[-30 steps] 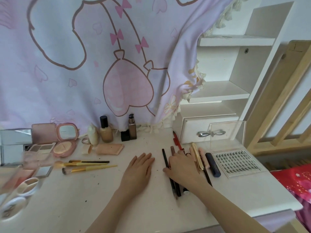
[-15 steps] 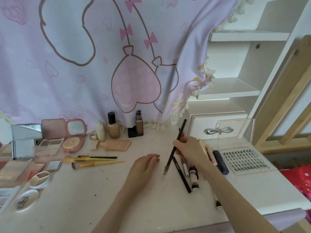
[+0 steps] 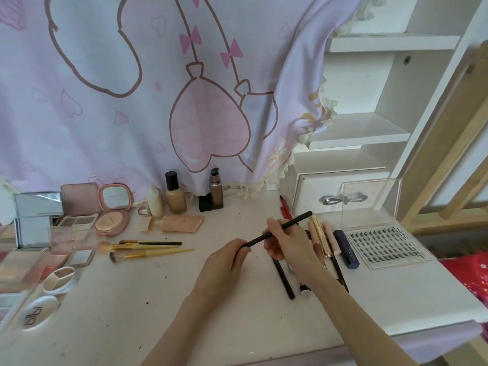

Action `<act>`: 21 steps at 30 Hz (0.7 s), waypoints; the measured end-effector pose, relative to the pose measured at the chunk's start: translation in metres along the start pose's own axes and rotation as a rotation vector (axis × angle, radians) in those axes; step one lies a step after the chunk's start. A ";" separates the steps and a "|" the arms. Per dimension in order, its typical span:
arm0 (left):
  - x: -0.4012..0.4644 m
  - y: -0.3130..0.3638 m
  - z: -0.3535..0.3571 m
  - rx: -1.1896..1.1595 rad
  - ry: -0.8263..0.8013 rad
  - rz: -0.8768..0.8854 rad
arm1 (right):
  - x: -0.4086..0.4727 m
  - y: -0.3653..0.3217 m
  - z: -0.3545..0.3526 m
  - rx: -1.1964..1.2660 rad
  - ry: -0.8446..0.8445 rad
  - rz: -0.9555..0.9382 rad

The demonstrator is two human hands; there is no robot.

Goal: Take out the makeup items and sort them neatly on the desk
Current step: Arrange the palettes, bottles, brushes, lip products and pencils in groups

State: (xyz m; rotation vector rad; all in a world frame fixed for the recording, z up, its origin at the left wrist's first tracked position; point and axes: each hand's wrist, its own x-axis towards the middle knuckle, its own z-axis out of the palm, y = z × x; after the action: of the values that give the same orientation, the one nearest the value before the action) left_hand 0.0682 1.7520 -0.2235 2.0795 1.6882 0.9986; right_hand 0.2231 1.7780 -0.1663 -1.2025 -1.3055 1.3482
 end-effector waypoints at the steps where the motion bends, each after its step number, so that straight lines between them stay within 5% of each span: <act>1: -0.001 -0.001 0.000 0.011 -0.011 0.002 | 0.000 0.001 0.000 -0.009 0.000 -0.005; 11: -0.002 -0.004 0.005 -0.092 -0.006 -0.024 | 0.002 0.000 -0.014 -0.021 -0.081 -0.050; 21: 0.009 -0.010 0.008 -0.167 0.028 -0.172 | 0.011 -0.004 -0.022 0.108 0.284 -0.180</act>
State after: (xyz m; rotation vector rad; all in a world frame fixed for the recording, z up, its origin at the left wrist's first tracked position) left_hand 0.0665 1.7645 -0.2324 1.7912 1.7007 1.0784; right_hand 0.2432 1.7927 -0.1624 -1.1269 -1.0967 1.0617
